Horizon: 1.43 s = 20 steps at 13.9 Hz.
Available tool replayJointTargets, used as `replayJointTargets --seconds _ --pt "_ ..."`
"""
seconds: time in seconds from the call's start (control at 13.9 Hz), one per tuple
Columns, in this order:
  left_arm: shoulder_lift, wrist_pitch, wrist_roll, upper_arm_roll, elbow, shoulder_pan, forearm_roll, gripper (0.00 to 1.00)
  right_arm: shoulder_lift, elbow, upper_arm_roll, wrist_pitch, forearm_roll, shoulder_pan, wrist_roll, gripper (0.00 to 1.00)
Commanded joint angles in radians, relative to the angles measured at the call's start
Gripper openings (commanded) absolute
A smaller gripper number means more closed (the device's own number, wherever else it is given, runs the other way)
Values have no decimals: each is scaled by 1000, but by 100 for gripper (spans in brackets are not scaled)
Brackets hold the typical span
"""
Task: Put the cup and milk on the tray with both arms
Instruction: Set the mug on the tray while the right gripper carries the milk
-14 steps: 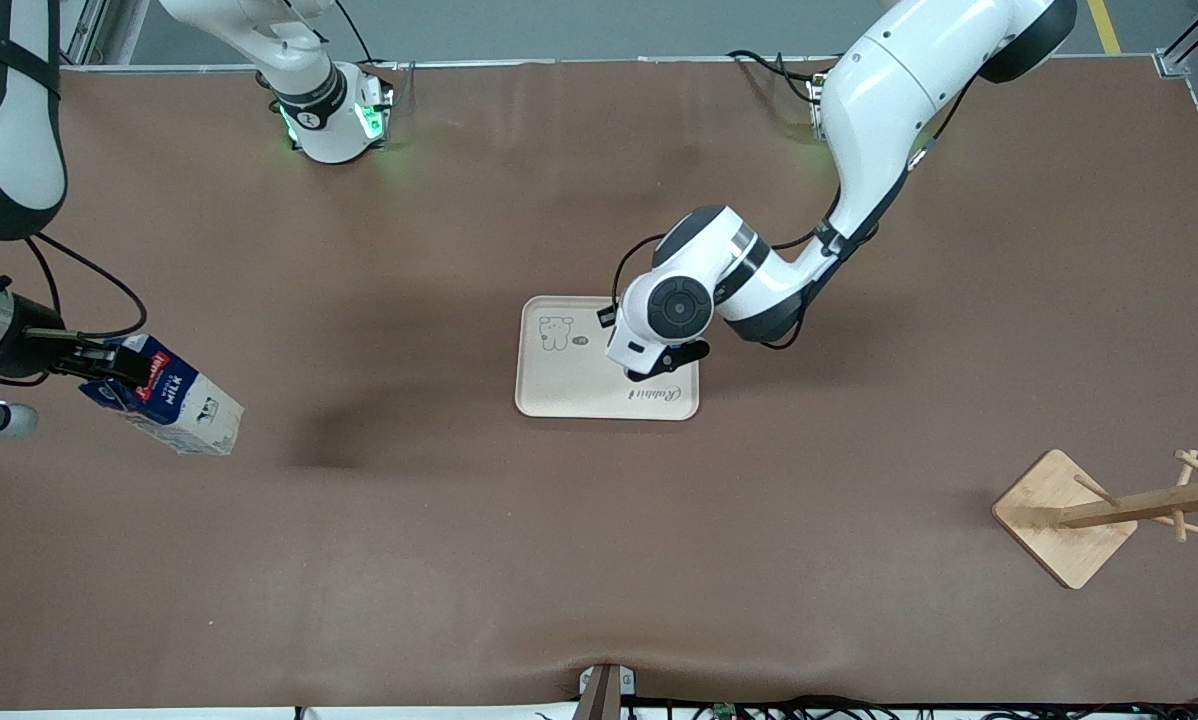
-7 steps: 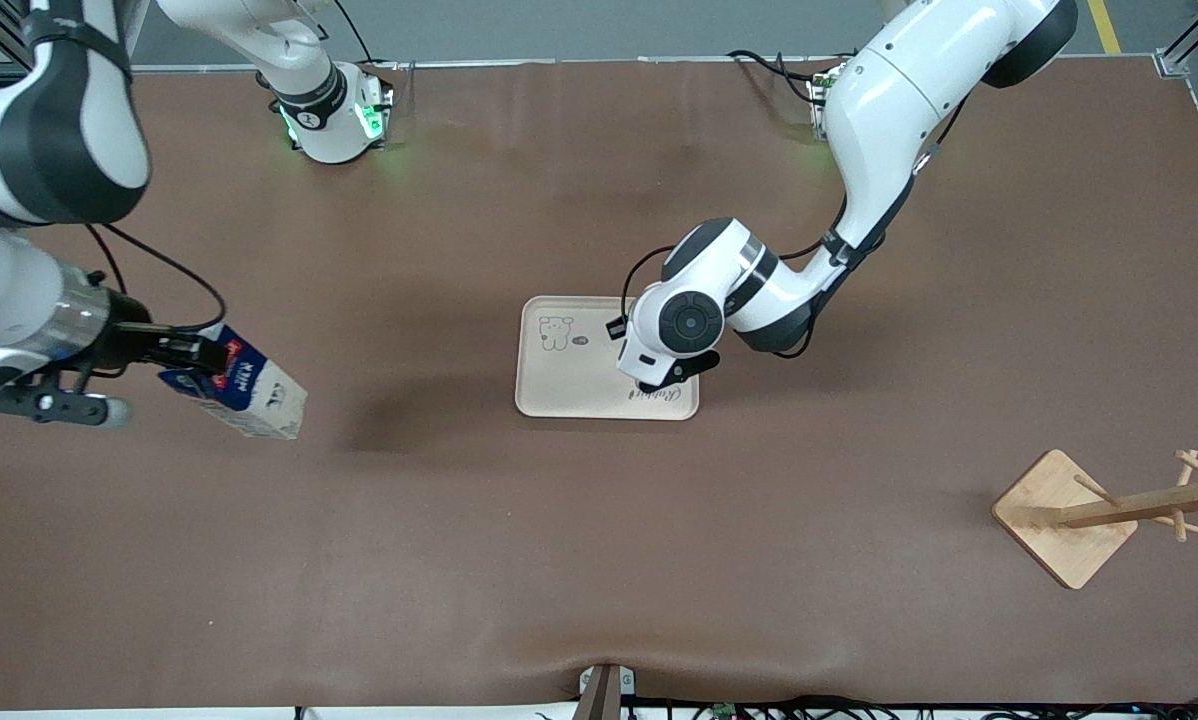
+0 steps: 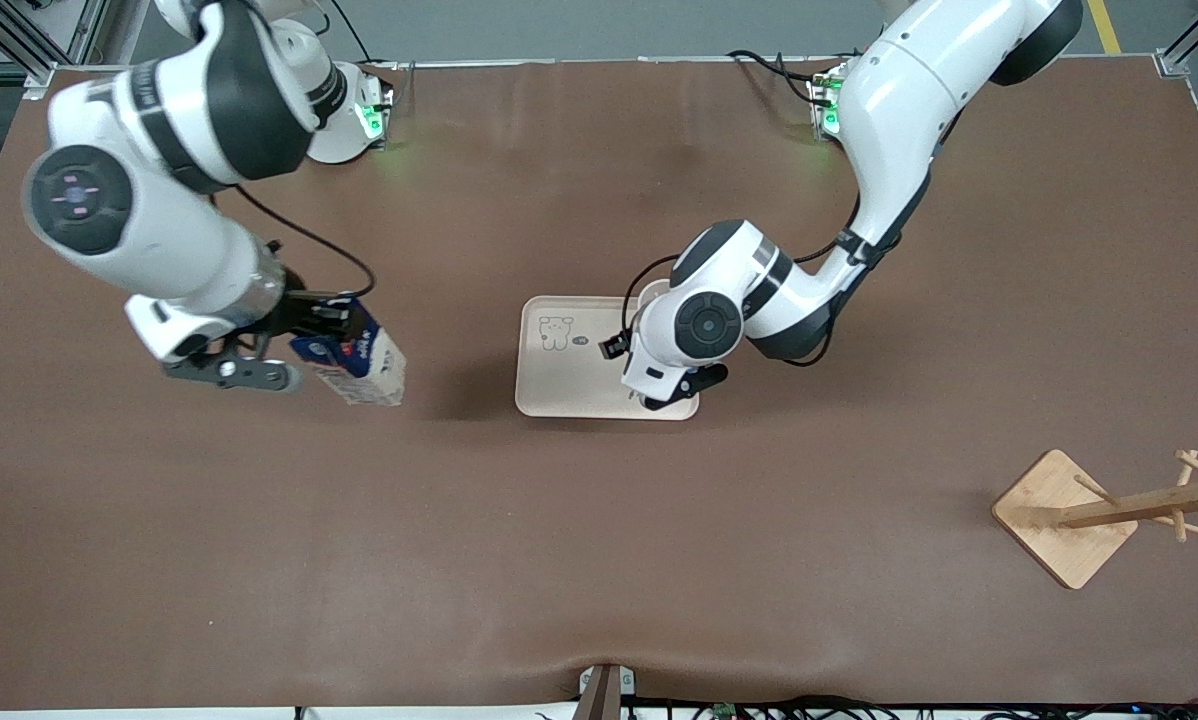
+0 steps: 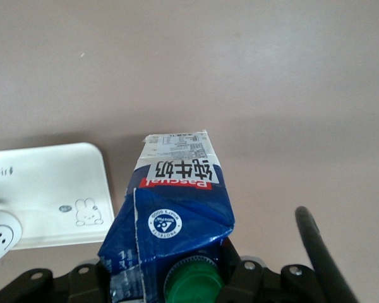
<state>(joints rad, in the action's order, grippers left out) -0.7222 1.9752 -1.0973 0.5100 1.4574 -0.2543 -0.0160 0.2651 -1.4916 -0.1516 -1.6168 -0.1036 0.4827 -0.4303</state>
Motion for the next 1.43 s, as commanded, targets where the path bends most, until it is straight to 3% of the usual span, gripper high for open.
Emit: replayJointTargets --seconds 0.0,0.14,0.65,1.0,1.36 --pt "85 -85 0 -18 -29 47 59 100 38 7 -11 6 -89 51 -43 3" --pt "137 -130 8 -16 -34 113 99 100 69 8 -11 -8 -177 76 -92 5" --pt "319 -298 243 -18 -34 306 246 100 160 11 -13 -139 -173 226 -320 11" --pt "426 -338 387 -18 -34 424 249 100 239 7 -11 -147 -174 283 -314 12" --pt "521 -395 560 -18 -34 498 246 100 258 5 -11 -190 -177 321 -318 12"
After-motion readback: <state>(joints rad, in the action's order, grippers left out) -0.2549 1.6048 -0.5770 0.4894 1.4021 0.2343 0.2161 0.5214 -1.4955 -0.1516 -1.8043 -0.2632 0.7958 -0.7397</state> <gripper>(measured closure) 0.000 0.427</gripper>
